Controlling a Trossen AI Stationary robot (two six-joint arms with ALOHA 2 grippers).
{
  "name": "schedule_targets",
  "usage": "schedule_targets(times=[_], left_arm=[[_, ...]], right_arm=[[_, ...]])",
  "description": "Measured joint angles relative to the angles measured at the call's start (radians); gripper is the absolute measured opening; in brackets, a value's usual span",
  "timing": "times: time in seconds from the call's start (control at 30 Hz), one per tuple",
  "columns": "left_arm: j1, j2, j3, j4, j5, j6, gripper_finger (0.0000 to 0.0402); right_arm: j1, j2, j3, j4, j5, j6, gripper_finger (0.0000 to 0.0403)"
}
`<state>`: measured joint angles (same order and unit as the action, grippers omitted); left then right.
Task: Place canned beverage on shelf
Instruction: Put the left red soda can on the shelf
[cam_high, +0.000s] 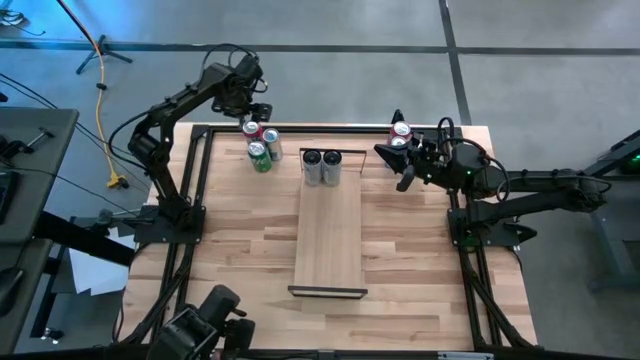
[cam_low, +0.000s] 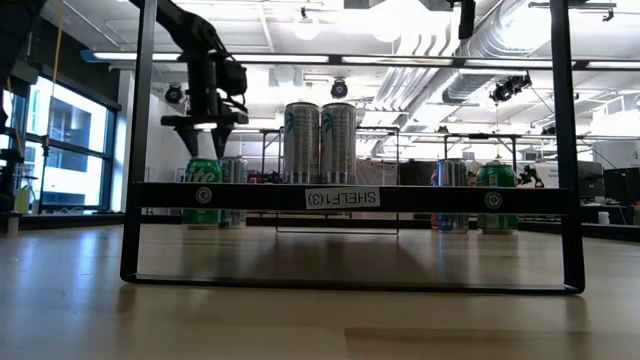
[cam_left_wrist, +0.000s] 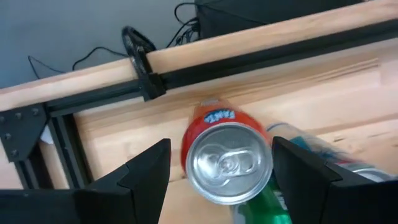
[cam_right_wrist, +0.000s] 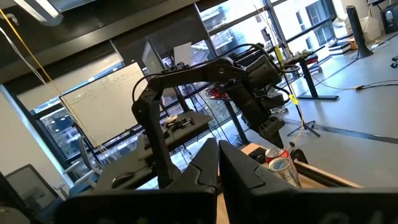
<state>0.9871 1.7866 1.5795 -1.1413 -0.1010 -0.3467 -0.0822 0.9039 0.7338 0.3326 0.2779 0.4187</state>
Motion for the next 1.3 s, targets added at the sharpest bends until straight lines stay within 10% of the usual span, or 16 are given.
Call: schedule_targets(times=[0.33, 0.8, 1.3], left_arm=[[0.002, 0.0, 0.0, 0.024, -0.001, 0.036, 0.0247], [0.003, 0.0, 0.0, 0.039, 0.004, 0.075, 0.0378], [0.0, 0.007, 0.0, -0.013, 0.019, 0.036, 0.0378]], right_arm=[[0.0, 0.0, 0.0, -0.001, 0.0, -0.009, 0.0], [0.0, 0.0, 0.0, -0.001, 0.0, -0.015, 0.0], [0.0, 0.0, 0.0, -0.002, 0.0, -0.018, 0.0]])
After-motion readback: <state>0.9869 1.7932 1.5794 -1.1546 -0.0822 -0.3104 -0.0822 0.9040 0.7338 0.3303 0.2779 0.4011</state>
